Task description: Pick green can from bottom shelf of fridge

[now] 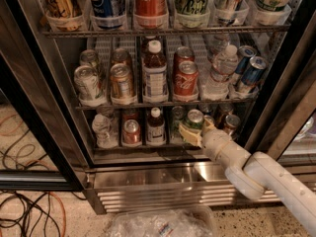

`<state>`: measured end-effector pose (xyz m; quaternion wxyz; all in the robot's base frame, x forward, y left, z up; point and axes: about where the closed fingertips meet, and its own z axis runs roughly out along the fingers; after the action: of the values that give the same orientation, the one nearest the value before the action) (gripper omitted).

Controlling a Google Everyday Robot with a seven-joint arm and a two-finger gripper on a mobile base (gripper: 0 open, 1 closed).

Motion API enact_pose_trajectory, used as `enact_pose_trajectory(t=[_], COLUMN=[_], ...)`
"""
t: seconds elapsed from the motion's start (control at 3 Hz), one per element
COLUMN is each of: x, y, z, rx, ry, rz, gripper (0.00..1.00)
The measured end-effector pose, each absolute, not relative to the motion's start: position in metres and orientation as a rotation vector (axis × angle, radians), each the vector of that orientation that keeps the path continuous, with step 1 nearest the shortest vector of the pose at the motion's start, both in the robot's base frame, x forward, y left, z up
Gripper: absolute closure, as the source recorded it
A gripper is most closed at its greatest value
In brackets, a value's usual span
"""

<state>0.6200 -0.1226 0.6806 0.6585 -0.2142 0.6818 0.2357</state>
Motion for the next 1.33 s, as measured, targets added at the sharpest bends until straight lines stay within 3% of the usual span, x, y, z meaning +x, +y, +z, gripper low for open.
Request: enact_pose_trajectory(t=[1.33], x=[0.509], y=[-0.109], z=[0.744], rx=[-0.724], ry=[1.587], rz=[0.934], gripper=[1.0])
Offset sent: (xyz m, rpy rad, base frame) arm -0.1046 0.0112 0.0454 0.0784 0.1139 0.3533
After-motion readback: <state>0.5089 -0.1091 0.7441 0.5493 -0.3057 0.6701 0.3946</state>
